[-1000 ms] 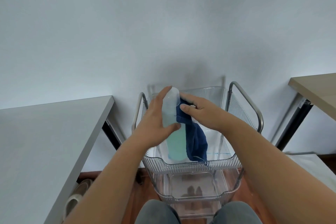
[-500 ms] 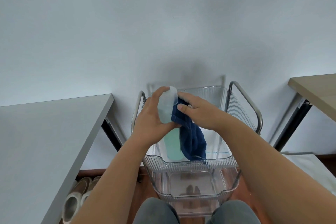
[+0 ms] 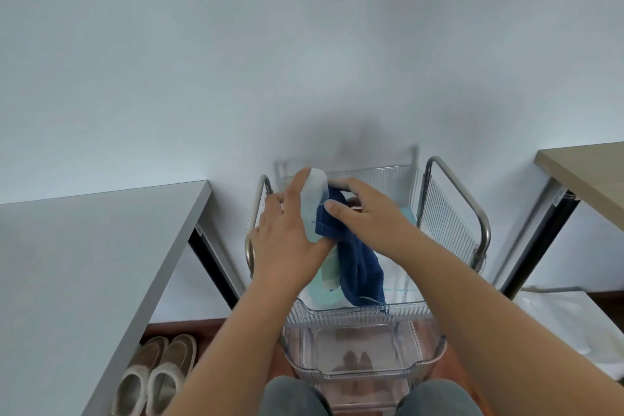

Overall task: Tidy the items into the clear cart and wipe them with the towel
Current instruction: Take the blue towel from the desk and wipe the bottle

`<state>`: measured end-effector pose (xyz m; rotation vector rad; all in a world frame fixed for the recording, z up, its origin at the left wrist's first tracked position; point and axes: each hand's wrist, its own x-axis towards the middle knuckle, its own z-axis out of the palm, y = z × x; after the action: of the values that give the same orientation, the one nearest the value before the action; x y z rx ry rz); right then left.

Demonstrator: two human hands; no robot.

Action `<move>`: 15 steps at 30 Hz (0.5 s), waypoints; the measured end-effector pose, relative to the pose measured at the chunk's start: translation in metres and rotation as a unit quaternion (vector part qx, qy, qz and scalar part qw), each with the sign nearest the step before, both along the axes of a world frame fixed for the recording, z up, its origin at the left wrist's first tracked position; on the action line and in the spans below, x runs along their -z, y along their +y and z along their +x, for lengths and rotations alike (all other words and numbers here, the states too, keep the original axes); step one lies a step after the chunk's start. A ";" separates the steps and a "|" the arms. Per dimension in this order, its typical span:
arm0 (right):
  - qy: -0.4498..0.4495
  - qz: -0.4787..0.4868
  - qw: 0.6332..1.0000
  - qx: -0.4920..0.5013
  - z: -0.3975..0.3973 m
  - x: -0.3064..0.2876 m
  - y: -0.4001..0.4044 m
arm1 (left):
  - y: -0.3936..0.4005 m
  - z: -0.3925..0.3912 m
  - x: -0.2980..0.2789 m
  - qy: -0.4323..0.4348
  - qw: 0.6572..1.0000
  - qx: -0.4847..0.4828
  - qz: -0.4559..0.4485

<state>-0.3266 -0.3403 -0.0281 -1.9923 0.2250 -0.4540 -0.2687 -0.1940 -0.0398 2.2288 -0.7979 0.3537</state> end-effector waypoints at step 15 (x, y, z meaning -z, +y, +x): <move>0.005 -0.051 0.995 -0.087 0.008 -0.008 -0.010 | 0.019 0.042 -0.010 0.078 0.986 0.145 0.012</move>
<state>-0.3187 -0.3503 -0.0203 -2.0936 0.0339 -0.3504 -0.2265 -0.1748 -0.0294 2.0916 -1.0278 0.0288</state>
